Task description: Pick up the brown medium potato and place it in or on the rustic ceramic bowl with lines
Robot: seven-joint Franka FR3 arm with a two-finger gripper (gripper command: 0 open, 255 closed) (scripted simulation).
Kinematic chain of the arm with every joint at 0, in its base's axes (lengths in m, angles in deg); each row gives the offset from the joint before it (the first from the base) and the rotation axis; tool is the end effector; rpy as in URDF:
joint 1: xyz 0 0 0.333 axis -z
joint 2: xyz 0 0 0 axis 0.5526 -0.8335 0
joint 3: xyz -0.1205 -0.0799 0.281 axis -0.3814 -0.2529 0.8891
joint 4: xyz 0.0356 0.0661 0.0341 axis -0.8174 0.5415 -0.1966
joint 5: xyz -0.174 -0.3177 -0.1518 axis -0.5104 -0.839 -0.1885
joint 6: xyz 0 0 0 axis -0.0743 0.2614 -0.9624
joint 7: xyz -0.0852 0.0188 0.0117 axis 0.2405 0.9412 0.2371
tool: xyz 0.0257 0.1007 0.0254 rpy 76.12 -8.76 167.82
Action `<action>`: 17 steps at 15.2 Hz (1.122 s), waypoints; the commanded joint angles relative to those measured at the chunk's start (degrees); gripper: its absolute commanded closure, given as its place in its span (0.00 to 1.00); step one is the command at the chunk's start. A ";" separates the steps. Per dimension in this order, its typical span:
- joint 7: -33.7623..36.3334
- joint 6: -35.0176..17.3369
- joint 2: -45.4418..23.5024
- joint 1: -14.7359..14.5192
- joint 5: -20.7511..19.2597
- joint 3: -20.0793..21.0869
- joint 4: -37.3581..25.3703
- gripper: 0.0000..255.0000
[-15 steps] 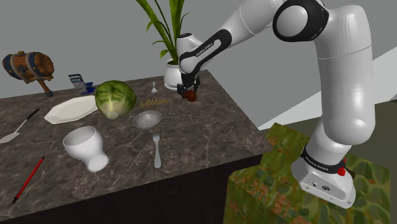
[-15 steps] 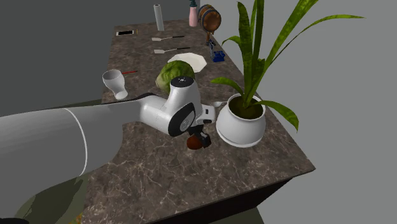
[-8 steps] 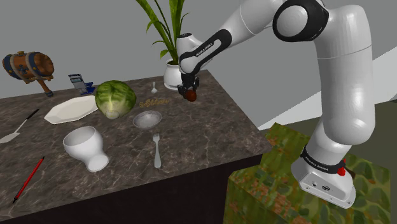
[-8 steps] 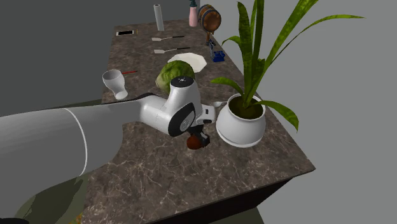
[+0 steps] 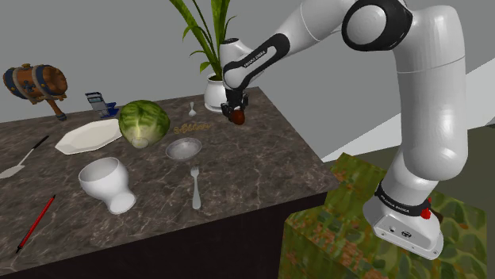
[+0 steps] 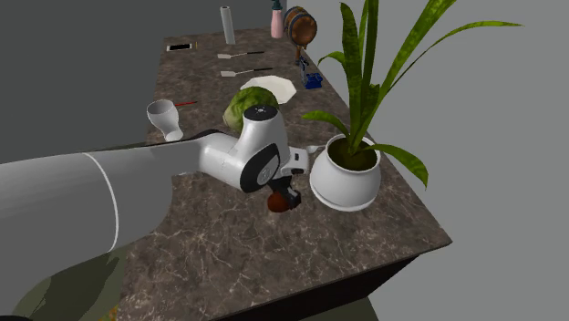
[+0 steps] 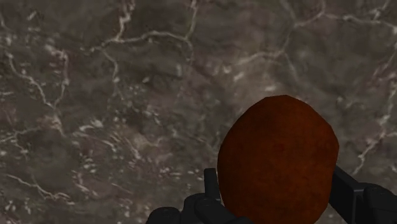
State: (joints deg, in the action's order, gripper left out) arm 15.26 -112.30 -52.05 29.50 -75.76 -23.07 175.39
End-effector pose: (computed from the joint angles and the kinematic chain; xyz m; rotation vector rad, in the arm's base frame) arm 0.6658 0.0679 0.3403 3.0478 -0.1334 0.1660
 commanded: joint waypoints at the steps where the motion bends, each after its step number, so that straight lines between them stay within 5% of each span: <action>1: -0.19 1.20 0.73 0.03 0.14 0.06 -0.47 1.00; 17: -1.63 11.71 4.97 0.08 1.13 0.41 -6.81 1.00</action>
State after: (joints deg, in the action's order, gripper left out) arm 13.67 -101.32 -47.31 29.62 -74.68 -22.69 169.05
